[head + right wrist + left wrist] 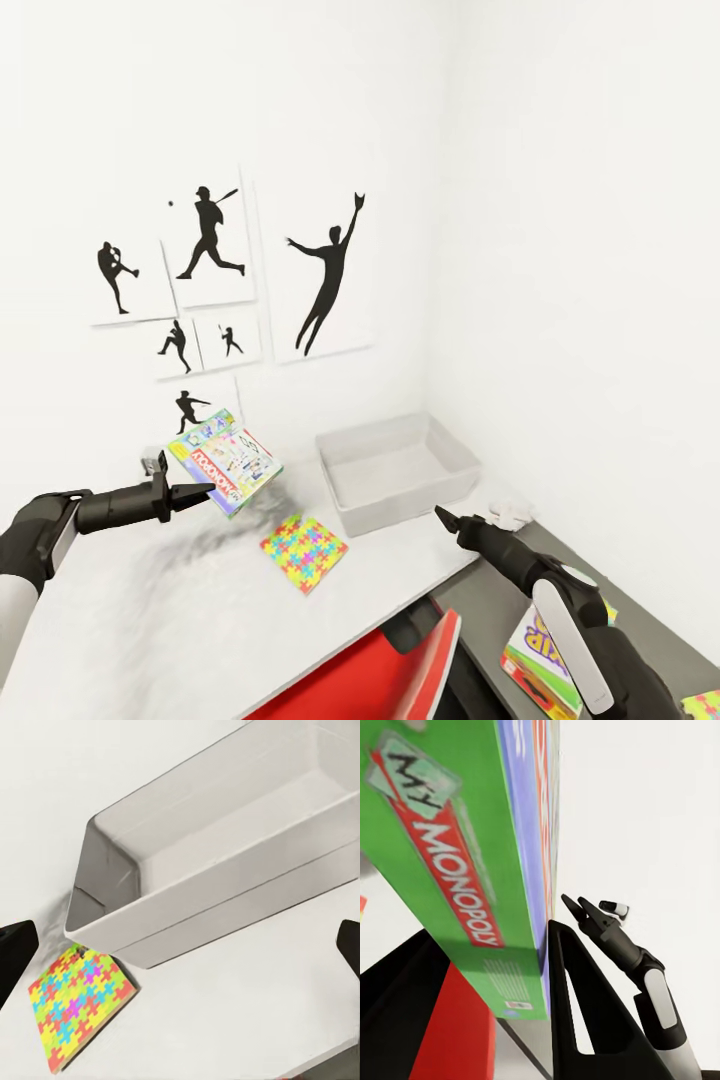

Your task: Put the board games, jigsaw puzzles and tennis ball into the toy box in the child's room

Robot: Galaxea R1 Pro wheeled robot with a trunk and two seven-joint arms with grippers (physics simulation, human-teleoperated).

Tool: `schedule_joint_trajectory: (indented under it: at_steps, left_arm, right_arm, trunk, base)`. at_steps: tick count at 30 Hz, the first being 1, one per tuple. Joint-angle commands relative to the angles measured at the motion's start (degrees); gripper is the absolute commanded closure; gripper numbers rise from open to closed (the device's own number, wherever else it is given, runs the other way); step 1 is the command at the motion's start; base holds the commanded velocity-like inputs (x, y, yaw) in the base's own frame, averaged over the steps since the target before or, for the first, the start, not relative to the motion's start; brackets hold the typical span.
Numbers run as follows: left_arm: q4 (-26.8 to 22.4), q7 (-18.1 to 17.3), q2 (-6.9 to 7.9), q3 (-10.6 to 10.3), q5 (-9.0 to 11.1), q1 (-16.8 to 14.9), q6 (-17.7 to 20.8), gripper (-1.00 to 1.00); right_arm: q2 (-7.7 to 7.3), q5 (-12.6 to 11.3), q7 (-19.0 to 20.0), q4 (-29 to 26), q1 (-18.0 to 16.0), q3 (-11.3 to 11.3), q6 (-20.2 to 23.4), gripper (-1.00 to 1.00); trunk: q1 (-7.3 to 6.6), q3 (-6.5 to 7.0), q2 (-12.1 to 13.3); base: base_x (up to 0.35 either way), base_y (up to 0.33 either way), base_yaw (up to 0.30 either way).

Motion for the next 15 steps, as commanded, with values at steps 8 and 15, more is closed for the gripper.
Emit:
schedule_joint_trajectory:
  at_steps: [8,15]
  left_arm:
    - [0.0,-0.3,0.06,0.0,-0.1,-0.1,0.4,1.0]
    - [0.0,-0.3,0.06,0.0,-0.1,-0.1,-0.1,1.0]
  right_arm:
    - [-0.03,-0.2,0.1,0.0,-0.1,0.0,0.2,-1.0]
    - [-0.04,-0.2,0.1,0.0,-0.1,0.0,0.2,-1.0]
  trunk:
    - [0.05,-0.13,-0.1]
    - [0.05,-0.13,-0.1]
  base:
    - [0.089,0.0,0.03]
    - [0.095,0.0,0.003]
